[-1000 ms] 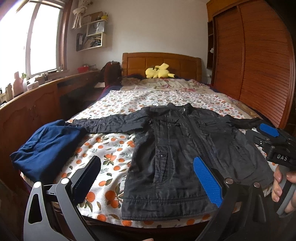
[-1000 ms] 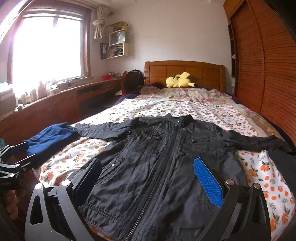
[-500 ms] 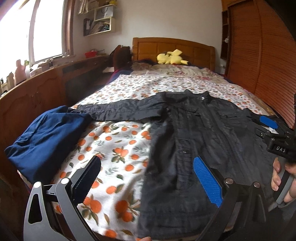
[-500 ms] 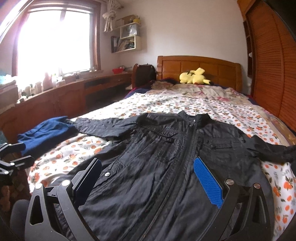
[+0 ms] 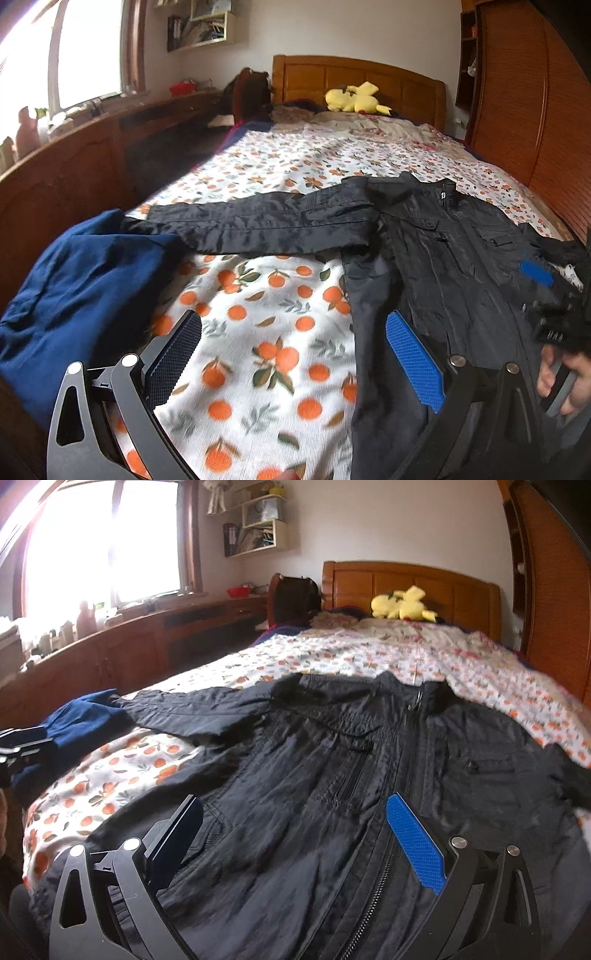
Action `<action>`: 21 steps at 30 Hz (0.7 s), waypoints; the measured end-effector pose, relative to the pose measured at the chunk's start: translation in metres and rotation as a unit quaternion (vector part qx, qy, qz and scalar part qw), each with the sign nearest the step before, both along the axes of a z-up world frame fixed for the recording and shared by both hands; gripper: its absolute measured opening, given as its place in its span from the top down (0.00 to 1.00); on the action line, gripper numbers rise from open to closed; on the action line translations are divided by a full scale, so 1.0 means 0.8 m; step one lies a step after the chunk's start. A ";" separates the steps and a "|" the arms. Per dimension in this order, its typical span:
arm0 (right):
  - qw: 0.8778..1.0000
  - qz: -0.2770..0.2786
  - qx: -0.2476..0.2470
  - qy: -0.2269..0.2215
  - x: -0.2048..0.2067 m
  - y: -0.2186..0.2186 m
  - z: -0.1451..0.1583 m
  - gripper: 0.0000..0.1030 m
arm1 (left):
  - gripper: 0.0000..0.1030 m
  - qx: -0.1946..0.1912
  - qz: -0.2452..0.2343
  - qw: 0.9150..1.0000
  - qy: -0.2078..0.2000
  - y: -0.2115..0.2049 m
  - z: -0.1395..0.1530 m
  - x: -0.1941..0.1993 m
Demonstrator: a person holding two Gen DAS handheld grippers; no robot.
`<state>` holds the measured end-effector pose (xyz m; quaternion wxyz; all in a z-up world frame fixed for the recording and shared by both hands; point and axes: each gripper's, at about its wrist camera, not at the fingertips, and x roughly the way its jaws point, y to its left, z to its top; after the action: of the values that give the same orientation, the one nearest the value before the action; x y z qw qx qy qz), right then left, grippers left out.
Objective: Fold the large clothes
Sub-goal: 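Move the left gripper to the jacket sleeve cuff beside the blue cloth and grasp it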
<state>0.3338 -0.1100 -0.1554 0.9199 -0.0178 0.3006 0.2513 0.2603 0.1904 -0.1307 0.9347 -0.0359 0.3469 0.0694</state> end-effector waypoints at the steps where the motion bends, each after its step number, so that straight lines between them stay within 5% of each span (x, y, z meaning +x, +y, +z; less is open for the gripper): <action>1: 1.000 0.001 0.004 0.009 0.003 -0.002 -0.006 0.06 | 0.02 -0.001 -0.003 1.000 0.001 0.002 -0.001 0.011; 18: 1.000 0.003 0.019 -0.005 -0.003 -0.012 -0.005 0.06 | 0.02 -0.029 -0.008 0.998 0.047 0.015 -0.059 0.171; 21: 1.000 0.003 0.020 -0.008 -0.005 -0.013 -0.004 0.06 | 0.03 -0.061 0.007 0.996 0.059 0.033 -0.072 0.195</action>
<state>0.3301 -0.1202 -0.1584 0.9217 -0.0022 0.2878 0.2600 0.4166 0.2169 -0.1879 0.9081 -0.0908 0.4050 0.0566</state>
